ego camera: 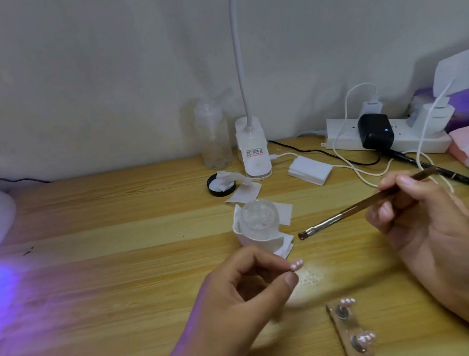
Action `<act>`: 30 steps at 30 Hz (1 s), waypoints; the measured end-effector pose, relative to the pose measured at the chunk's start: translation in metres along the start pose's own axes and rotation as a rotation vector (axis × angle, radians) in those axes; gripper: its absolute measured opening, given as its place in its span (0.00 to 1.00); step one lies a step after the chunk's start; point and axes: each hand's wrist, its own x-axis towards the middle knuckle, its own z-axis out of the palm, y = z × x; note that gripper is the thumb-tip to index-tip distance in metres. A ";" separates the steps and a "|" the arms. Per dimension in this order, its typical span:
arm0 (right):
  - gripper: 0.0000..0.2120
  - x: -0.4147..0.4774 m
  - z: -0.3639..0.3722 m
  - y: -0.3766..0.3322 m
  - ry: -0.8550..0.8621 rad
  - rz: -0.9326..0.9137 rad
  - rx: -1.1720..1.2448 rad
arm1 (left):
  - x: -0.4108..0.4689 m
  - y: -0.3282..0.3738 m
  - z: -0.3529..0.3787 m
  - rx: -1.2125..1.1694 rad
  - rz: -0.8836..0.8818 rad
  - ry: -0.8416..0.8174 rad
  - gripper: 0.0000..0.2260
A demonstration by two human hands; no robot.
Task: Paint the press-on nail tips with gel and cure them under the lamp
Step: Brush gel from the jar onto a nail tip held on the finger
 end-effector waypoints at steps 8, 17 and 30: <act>0.08 -0.005 0.005 -0.002 -0.095 0.005 -0.066 | -0.002 0.003 -0.002 0.017 0.000 -0.020 0.08; 0.16 -0.002 0.002 0.001 -0.016 -0.028 -0.104 | -0.002 0.002 -0.004 0.017 0.008 -0.032 0.08; 0.15 -0.003 0.005 -0.001 -0.047 -0.109 -0.124 | -0.001 0.002 -0.004 0.028 0.023 -0.006 0.07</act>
